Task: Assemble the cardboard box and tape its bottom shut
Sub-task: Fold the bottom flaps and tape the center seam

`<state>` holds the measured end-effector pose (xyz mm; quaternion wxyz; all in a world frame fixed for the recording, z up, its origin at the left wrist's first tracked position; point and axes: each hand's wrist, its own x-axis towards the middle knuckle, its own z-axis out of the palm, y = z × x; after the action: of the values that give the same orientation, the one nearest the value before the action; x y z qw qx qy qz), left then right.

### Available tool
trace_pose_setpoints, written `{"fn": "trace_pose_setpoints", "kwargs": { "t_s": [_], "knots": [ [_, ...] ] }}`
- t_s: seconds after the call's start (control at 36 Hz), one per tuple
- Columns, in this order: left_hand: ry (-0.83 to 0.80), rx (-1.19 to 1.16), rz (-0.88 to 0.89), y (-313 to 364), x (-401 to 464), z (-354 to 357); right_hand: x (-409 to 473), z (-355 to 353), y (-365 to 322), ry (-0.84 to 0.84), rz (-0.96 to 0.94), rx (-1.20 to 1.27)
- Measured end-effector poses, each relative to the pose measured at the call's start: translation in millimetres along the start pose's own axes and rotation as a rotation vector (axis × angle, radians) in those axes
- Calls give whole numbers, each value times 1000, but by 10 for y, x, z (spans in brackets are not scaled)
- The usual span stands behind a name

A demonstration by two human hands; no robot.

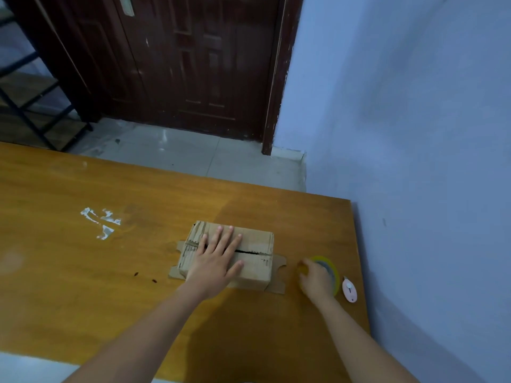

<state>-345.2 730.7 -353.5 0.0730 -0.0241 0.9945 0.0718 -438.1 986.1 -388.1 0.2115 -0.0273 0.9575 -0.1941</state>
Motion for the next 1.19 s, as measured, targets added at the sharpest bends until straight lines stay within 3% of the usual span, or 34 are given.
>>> {"fn": "trace_pose_setpoints", "kwargs": {
  "t_s": [0.17,0.31,0.47,0.64,0.69,0.78,0.92,1.03,1.11,1.19],
  "knots": [
    [-7,6,6,7,-16,-27,-183,-309,-66,81,-73,523],
    [-22,-158,0,-24,8,-100,-394,-656,-272,26,-117,768],
    [110,-390,-36,38,62,-424,-666,-1063,-564,-49,-200,851],
    [126,-853,273,384,25,-1015,-888,-1288,-923,-64,-308,816],
    [156,-914,380,506,7,-1165,-916,-1320,-1006,-73,-328,789],
    [339,-889,483,638,5,-1261,-941,-1341,-1115,-80,-350,754],
    [525,-847,472,628,-39,-1228,-961,-1334,-1201,-100,-358,718],
    [562,-832,400,521,-74,-1217,-1014,-1315,-1246,-204,-398,734],
    [563,-861,283,497,-95,-1210,-1027,-1275,-1283,-198,-384,803],
    [528,-999,59,486,-79,-1197,-1037,-1258,-1303,-146,-357,823]
  ]
}}
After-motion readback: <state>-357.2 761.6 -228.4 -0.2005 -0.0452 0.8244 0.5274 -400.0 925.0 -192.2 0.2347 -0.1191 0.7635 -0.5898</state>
